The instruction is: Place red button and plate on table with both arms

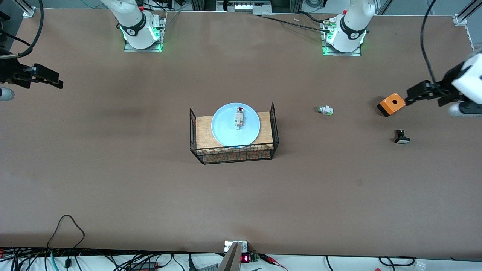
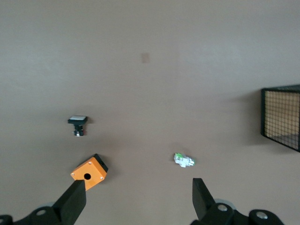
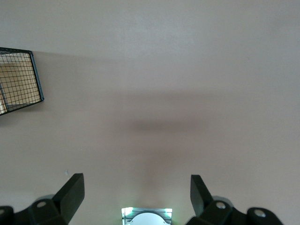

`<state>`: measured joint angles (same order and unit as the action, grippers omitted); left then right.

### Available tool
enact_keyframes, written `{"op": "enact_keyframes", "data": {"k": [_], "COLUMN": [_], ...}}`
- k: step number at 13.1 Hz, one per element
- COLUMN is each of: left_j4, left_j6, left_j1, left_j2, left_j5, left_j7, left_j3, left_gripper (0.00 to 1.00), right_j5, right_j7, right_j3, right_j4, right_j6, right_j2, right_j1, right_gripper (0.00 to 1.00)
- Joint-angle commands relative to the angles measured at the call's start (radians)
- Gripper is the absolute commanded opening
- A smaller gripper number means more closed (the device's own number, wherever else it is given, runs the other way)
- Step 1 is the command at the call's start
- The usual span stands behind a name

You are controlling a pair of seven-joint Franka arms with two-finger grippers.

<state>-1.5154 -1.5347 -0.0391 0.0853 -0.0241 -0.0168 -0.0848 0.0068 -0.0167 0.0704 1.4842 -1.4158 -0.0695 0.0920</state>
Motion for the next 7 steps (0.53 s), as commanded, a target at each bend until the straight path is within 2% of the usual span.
{"op": "enact_keyframes", "data": {"k": [1,4,6,7], "left_j4": [-0.020,-0.009,0.014,0.017], "left_j6": [0.013,-0.010,-0.024,-0.024], "left_j1": [0.005,0.011,0.015,0.021], "left_j2": [-0.019,0.002,0.060,0.101], "left_j5": [-0.008,-0.030,-0.020,-0.023], "left_j7": [-0.002,-0.017,-0.151,-0.242], "left_j3": [-0.085,-0.225,-0.335,-0.367], "left_gripper": [1.00,1.00,1.00,1.00], "right_j5": [-0.001,0.001,0.001,0.001], "right_j7": [-0.003,-0.002,-0.002,-0.002], "right_j3": [0.006,0.006,0.006,0.008], "right_j4": [-0.028,-0.028,-0.028,-0.028], "right_j6": [0.008,0.006,0.006,0.006], "right_j2": [-0.013,-0.013,-0.013,-0.013], "right_j1": [0.006,0.005,0.005,0.005], "right_gripper": [1.00,1.00,1.00,1.00]}}
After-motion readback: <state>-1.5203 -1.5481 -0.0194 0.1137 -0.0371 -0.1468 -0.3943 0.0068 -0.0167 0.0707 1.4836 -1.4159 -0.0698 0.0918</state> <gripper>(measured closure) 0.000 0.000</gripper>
